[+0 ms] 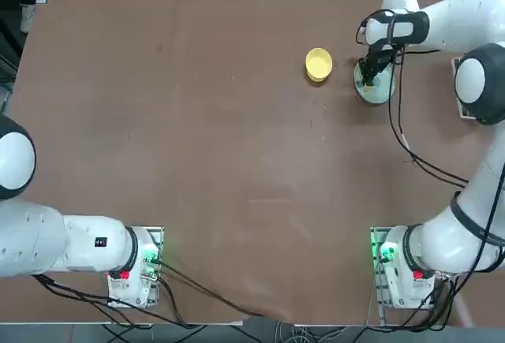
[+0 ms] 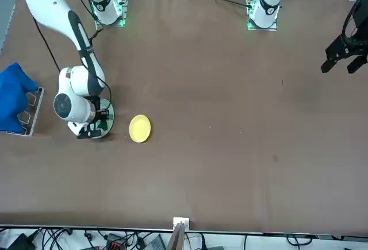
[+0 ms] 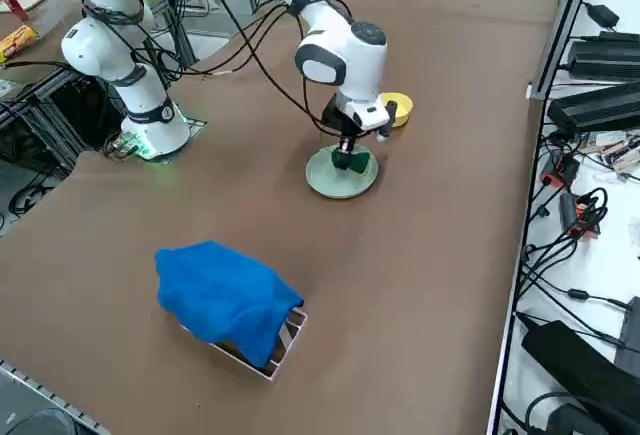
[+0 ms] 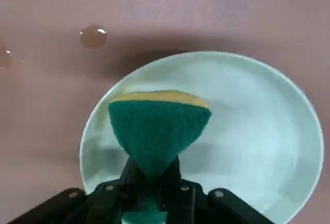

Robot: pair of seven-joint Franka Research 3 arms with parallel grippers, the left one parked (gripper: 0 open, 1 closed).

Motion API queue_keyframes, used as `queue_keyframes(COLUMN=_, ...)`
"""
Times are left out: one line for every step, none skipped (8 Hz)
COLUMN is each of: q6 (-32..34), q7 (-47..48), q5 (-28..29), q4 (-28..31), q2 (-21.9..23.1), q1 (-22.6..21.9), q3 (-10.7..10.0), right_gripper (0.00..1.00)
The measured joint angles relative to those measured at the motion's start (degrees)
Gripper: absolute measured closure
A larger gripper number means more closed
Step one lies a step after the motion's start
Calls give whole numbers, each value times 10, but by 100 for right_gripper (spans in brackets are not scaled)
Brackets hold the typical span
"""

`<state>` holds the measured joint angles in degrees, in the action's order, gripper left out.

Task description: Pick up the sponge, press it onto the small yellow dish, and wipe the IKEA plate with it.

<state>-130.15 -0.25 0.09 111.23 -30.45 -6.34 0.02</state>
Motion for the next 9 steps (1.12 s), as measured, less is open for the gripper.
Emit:
queue_keyframes(q6=2, q7=5, q5=0, q4=7, q2=4, q1=-3, q3=2, right_gripper=87)
queue_keyframes(q6=2, q7=6, q5=1, q4=16, q2=9, q1=-4, q3=5, right_gripper=87)
queue_keyframes(q6=2, q7=6, q5=3, q4=29, q2=17, q1=-4, q3=6, right_gripper=87)
queue_keyframes(q6=2, q7=6, q5=4, q4=44, q2=25, q1=-2, q3=6, right_gripper=87)
queue_keyframes(q6=2, q7=6, q5=4, q4=59, q2=34, q1=4, q3=5, right_gripper=87)
queue_keyframes(q6=2, q7=0, q5=4, q4=70, q2=41, q1=15, q3=5, right_gripper=87)
queue_keyframes(q6=2, q7=-17, q5=0, q4=76, q2=45, q1=29, q3=5, right_gripper=87)
queue_keyframes(q6=3, q7=-36, q5=-9, q4=79, q2=47, q1=45, q3=4, right_gripper=87)
queue_keyframes(q6=2, q7=-47, q5=-24, q4=79, q2=47, q1=58, q3=4, right_gripper=87)
